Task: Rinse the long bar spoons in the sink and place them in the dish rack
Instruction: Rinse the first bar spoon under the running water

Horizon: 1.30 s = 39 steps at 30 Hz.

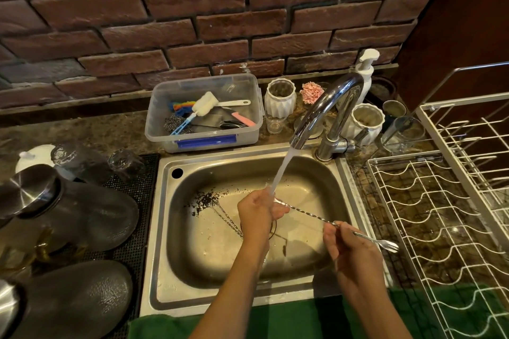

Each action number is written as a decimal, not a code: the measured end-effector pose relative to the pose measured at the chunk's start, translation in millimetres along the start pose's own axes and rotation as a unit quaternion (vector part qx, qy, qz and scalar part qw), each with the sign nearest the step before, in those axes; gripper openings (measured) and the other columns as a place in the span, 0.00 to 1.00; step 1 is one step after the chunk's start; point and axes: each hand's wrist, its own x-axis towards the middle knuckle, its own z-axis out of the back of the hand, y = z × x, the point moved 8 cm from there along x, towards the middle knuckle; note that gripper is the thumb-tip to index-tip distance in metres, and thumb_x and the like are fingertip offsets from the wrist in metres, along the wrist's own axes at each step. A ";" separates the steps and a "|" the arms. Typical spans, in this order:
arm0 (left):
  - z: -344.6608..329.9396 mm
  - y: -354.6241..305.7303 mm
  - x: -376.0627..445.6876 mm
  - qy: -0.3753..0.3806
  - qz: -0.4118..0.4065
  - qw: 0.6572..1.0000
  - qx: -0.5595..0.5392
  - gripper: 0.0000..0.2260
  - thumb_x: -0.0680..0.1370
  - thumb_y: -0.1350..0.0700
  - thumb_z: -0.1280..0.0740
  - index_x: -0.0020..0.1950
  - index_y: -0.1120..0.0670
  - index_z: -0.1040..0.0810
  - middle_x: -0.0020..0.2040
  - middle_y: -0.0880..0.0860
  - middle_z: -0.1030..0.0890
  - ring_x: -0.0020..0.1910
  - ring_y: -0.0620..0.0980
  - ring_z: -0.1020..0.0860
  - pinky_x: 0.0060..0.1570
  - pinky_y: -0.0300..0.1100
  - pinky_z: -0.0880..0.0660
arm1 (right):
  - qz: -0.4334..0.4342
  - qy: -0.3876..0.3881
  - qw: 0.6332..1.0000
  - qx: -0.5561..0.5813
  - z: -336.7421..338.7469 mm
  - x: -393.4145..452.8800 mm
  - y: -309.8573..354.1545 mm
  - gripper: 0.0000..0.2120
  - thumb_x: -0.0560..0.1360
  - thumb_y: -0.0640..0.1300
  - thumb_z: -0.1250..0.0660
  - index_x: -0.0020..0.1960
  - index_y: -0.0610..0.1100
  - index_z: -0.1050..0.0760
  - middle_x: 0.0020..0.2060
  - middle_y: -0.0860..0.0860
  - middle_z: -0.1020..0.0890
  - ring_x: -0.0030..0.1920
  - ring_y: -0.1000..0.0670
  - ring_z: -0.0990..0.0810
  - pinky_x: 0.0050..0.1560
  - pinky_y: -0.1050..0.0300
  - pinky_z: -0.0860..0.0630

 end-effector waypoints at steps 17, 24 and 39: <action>-1.9 -0.8 -0.9 -0.037 0.013 0.998 -0.057 0.08 0.81 0.57 0.34 0.49 0.60 0.19 0.37 0.59 0.14 0.35 0.54 0.15 0.40 0.44 0.17 | 0.012 -0.002 1.000 0.002 -1.4 -1.0 1.2 0.07 0.80 0.35 0.38 0.55 0.33 0.23 0.40 0.39 0.14 0.37 0.48 0.13 0.36 0.60 0.17; -9.7 2.0 -3.9 0.010 0.048 0.993 -0.105 0.04 0.78 0.67 0.32 0.51 0.62 0.18 0.42 0.59 0.14 0.44 0.55 0.14 0.43 0.40 0.18 | 0.018 -0.001 1.000 0.017 -3.3 2.0 5.1 0.08 0.80 0.34 0.39 0.55 0.29 0.24 0.38 0.38 0.15 0.37 0.47 0.13 0.36 0.60 0.17; -4.1 6.6 -6.1 -0.012 0.052 0.993 -0.106 0.05 0.80 0.62 0.32 0.51 0.63 0.18 0.41 0.59 0.14 0.44 0.56 0.14 0.44 0.42 0.17 | 0.007 0.012 1.000 0.008 -6.4 6.7 0.2 0.08 0.80 0.35 0.37 0.55 0.31 0.24 0.44 0.36 0.16 0.40 0.46 0.13 0.36 0.61 0.17</action>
